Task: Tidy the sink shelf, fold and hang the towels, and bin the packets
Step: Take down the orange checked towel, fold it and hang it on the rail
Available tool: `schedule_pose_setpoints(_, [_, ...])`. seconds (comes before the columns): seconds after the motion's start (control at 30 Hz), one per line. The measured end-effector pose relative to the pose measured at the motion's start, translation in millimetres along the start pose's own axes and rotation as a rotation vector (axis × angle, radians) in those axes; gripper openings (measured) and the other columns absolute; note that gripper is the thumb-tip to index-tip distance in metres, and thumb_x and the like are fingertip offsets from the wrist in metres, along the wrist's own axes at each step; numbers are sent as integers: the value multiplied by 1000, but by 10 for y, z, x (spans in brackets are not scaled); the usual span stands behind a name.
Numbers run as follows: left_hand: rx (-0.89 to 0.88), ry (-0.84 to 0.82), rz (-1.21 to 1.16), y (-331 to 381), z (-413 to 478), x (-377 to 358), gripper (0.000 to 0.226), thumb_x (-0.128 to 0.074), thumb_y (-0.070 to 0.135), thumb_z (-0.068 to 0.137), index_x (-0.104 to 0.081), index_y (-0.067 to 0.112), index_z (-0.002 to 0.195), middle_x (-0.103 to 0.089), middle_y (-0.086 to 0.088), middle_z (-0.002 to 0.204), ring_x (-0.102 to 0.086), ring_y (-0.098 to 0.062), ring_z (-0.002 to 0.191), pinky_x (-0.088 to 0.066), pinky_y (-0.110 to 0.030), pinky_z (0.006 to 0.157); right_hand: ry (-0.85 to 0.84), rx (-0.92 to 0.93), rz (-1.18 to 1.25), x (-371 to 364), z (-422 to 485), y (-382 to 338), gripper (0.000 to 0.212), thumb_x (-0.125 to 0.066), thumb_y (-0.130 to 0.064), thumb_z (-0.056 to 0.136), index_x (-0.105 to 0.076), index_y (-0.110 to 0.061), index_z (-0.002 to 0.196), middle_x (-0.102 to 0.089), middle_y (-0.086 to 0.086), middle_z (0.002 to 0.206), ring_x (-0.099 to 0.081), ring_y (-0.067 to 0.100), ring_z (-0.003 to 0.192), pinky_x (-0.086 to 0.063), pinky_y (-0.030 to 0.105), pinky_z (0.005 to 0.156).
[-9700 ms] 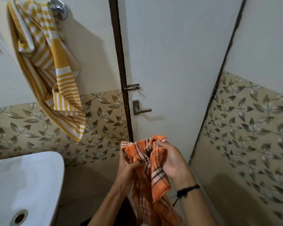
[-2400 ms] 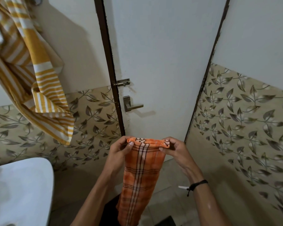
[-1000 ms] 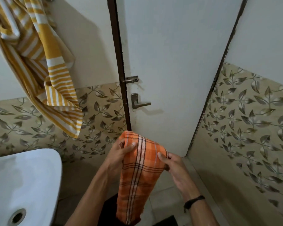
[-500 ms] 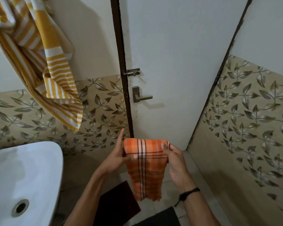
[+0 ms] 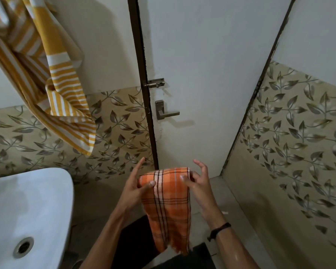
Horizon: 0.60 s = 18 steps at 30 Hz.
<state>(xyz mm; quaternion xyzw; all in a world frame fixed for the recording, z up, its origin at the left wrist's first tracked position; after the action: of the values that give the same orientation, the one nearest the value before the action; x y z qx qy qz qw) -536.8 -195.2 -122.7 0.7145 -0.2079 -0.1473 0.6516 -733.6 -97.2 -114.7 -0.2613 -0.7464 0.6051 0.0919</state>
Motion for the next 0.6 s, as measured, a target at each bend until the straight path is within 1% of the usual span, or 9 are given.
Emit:
schedule_pose_setpoints(0.07, [-22, 35, 4, -17, 37, -26, 79, -73, 15, 91, -34, 43, 154, -49, 0, 142, -72, -8, 104, -61, -25, 77, 58, -58, -153, 23, 4, 162, 56, -73, -15, 91, -38, -30, 131, -78, 4, 100, -74, 12, 89, -57, 26, 70])
schedule_pose_setpoints(0.13, [-21, -11, 24, -53, 65, -48, 79, -74, 19, 90, -34, 48, 152, -49, -7, 142, -72, -17, 104, -62, -32, 82, 170, -47, -164, 51, 20, 290, 51, -74, -10, 88, -45, -23, 128, -78, 7, 88, -75, 18, 83, -61, 38, 75])
schedule_pose_setpoints(0.23, [12, -164, 55, -104, 31, -5, 93, -76, 5, 87, -27, 46, 154, -60, -17, 120, -73, -19, 94, -61, -35, 83, 269, 53, -1, 75, 59, 261, 38, -69, 1, 90, -55, -19, 117, -75, 9, 76, -68, 17, 70, -57, 28, 62])
schedule_pose_setpoints(0.33, [-10, -91, 39, -84, 29, 72, 85, -72, -5, 86, -38, 39, 150, -64, -19, 122, -74, -23, 96, -62, -37, 82, 171, 87, 3, 51, 110, 215, 34, -67, -8, 94, -53, -27, 118, -76, 6, 81, -69, 14, 73, -55, 24, 62])
schedule_pose_setpoints(0.4, [-27, 18, -48, -76, 72, 82, 76, -74, -3, 85, -48, 36, 145, -69, -21, 116, -75, -26, 96, -63, -45, 82, 98, 18, -110, 21, 117, 293, 46, -73, -22, 92, -45, -33, 127, -78, 4, 91, -75, 14, 82, -61, 34, 74])
schedule_pose_setpoints(0.43, [-18, 56, -97, -86, 93, 63, 74, -75, -1, 85, -49, 35, 145, -72, -22, 112, -75, -31, 97, -63, -47, 82, 96, -13, -119, 15, 112, 338, 52, -76, -23, 89, -44, -31, 129, -79, 4, 93, -76, 16, 86, -62, 40, 80])
schedule_pose_setpoints(0.47, [2, 75, -171, -94, 104, 37, 74, -75, 0, 86, -47, 34, 146, -74, -23, 109, -75, -34, 98, -63, -47, 80, 109, -17, -93, 10, 114, 366, 53, -77, -18, 88, -45, -27, 130, -79, 5, 93, -76, 19, 87, -62, 44, 83])
schedule_pose_setpoints(0.53, [50, 40, -302, -124, 99, 10, 81, -72, -2, 87, -40, 37, 151, -73, -25, 111, -73, -39, 101, -62, -50, 80, 143, 37, -26, -10, 134, 338, 50, -74, -6, 89, -48, -22, 128, -79, 8, 91, -76, 23, 87, -61, 44, 83])
schedule_pose_setpoints(0.6, [52, -27, -268, -167, 68, 38, 92, -74, -2, 86, -32, 44, 154, -68, -21, 123, -71, -35, 110, -60, -51, 85, 131, 75, 48, -36, 174, 260, 44, -70, -3, 92, -50, -22, 127, -78, 12, 91, -74, 24, 84, -59, 41, 81])
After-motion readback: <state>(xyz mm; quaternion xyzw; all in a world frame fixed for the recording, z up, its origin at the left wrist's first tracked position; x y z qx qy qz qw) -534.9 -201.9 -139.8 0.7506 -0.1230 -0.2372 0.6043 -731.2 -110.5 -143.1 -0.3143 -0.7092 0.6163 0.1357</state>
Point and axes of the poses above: each hand's wrist, its own z-axis towards the middle knuckle, its own x-axis out of the back of the hand, y = z × x, the point moved 4 cm from there along z, towards the middle knuckle
